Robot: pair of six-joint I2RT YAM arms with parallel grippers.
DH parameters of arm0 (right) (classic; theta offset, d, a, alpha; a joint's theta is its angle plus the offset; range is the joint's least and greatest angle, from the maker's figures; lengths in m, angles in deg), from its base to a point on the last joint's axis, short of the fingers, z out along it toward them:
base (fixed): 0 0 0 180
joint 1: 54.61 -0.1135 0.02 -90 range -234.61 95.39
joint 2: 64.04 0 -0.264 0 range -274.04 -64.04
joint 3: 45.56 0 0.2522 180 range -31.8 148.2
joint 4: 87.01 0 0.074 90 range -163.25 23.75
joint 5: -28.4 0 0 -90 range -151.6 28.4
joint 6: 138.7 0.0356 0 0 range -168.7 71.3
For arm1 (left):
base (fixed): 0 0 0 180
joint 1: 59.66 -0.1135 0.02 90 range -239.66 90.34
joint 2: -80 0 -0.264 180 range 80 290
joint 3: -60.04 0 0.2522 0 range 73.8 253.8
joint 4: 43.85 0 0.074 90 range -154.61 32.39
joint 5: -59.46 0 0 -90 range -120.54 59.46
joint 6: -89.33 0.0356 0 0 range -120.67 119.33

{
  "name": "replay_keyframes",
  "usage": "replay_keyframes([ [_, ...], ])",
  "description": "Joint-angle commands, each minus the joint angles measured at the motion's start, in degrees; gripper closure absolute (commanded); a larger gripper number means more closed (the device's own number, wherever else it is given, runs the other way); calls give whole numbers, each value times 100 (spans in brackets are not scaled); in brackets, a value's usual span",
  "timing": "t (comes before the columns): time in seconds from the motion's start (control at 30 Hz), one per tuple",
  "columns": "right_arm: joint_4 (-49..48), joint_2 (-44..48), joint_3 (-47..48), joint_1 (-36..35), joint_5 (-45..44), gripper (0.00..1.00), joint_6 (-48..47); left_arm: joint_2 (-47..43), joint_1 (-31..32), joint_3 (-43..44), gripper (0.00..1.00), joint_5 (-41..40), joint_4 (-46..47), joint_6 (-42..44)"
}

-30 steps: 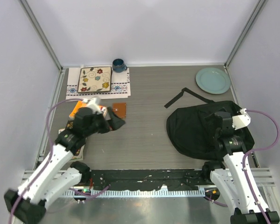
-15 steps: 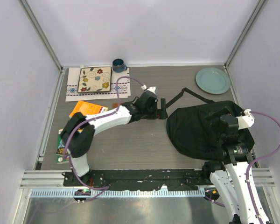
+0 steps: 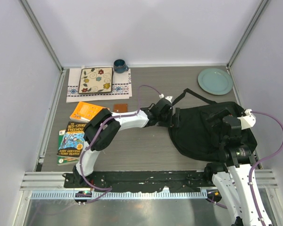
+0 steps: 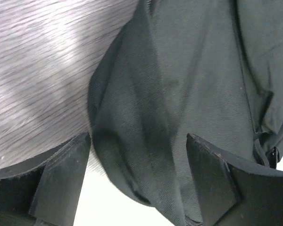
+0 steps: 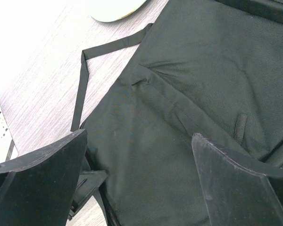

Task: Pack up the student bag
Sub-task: Move the student bag to the center of the board.

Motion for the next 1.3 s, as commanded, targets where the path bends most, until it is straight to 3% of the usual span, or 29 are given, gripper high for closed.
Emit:
replay_keyframes([
  [0.0, -253, 15, 43, 14, 30, 2, -182, 128, -2, 181, 26, 515, 739, -115],
  [0.2, -341, -3, 7, 14, 179, 2, -279, 32, -45, -21, 85, 525, 915, -211],
  [0.3, -394, -38, -10, 23, 285, 2, -349, -204, -124, -197, 100, 411, 880, -229],
  [0.6, -622, -284, 16, 23, 882, 2, -569, -1576, -458, -1602, 100, -196, 871, -194],
  [0.87, -1000, -451, 42, 14, 1813, 2, -446, -3235, -511, -2271, 100, -1469, -43, 210],
  [1.0, -1089, -513, 86, 23, 2209, 2, -455, -3720, -564, -2473, 100, -2111, -262, 526],
  [1.27, -465, -286, -369, 23, 3544, 3, 27, -4134, -678, -2667, 100, -2543, -588, 755],
])
